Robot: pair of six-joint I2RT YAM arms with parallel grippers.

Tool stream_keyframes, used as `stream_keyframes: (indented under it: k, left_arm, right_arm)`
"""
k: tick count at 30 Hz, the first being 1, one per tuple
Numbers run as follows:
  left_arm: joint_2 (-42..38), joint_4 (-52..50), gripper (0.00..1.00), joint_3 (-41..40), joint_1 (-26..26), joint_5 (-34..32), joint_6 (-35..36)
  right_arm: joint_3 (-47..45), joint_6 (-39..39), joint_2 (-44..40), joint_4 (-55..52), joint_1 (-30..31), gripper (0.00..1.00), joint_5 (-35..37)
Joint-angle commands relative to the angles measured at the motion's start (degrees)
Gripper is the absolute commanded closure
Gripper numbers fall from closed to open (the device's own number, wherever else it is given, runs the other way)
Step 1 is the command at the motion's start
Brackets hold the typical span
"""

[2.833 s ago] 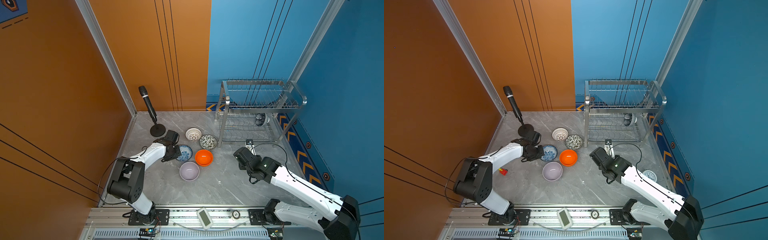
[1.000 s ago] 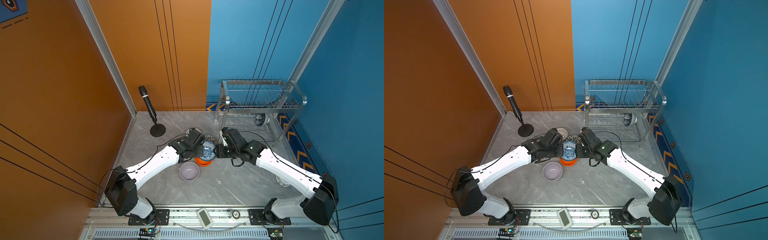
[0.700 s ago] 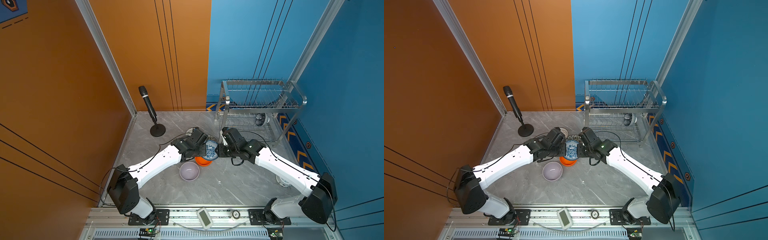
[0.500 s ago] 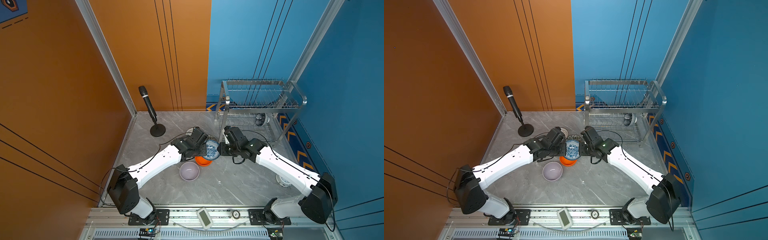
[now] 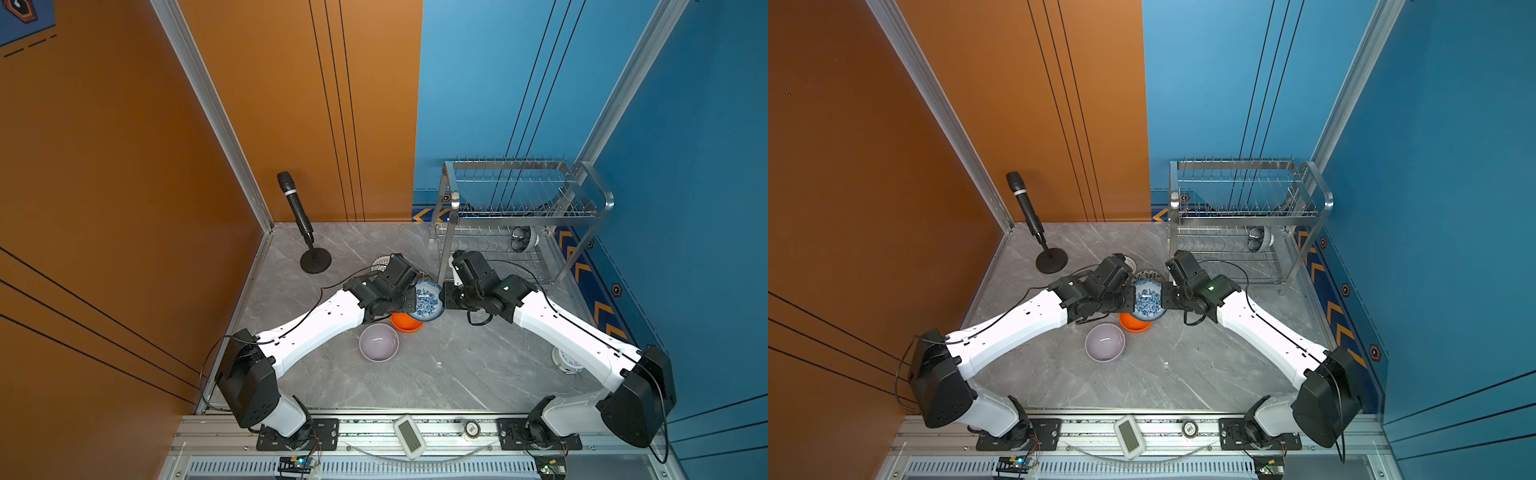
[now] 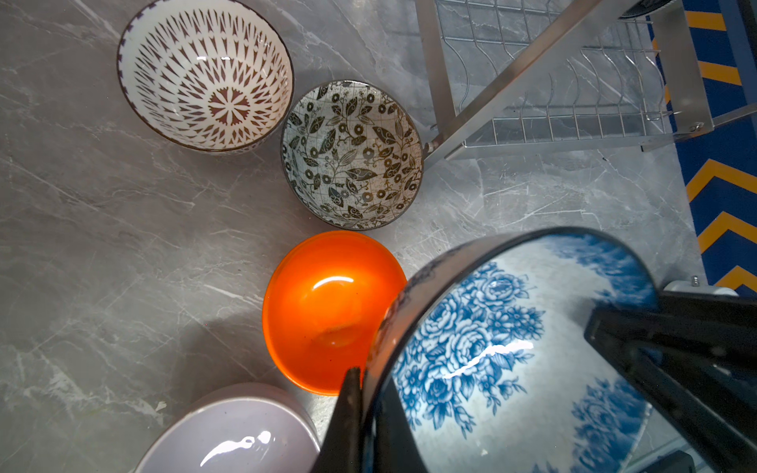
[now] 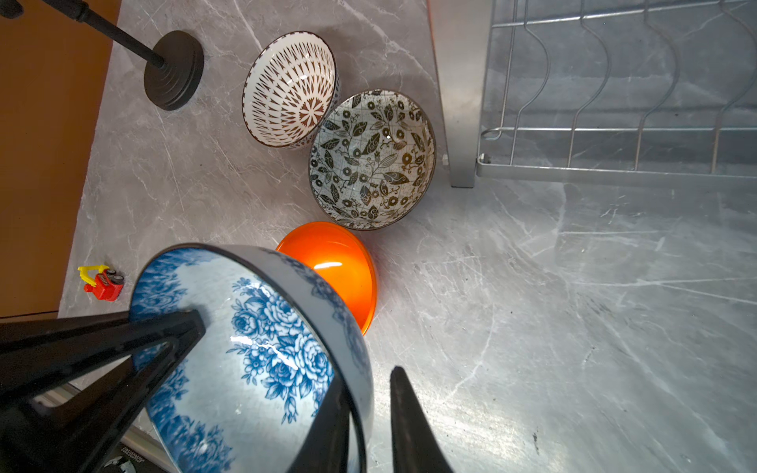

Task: Load bowls into a dish rack
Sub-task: Place the bowl in the dish rack.

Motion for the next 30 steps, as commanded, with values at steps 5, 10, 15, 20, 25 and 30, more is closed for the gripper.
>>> stream_keyframes:
  k: [5, 10, 15, 20, 25, 30]
  left_arm:
    - [0.1, 1.6, 1.00, 3.1, -0.9, 1.5, 0.5]
    - [0.0, 1.5, 1.00, 3.2, -0.9, 1.7, 0.5]
    - [0.1, 1.5, 1.00, 3.2, -0.9, 1.7, 0.4]
    - [0.3, 1.5, 1.00, 3.2, -0.8, 2.1, 0.4]
    - [0.4, 1.5, 0.82, 3.1, -0.7, 2.2, 0.3]
    - [0.4, 1.5, 0.60, 3.0, -0.7, 2.3, 0.3]
  right_arm:
    - [-1.4, 0.5, 0.2, 0.2, -0.6, 0.81, -1.2]
    - [-1.6, 0.6, 0.3, 0.4, -0.7, 0.94, -1.2]
    - [-1.8, 0.6, 0.1, 0.4, -0.7, 1.00, -1.2]
    - [-2.1, 0.6, -0.8, 0.0, -0.7, 1.00, -0.1]
    - [-2.5, 0.4, -2.4, -0.2, -0.7, 1.00, 2.9]
    - [-2.9, 0.1, -3.5, -0.8, -0.7, 1.00, 5.0]
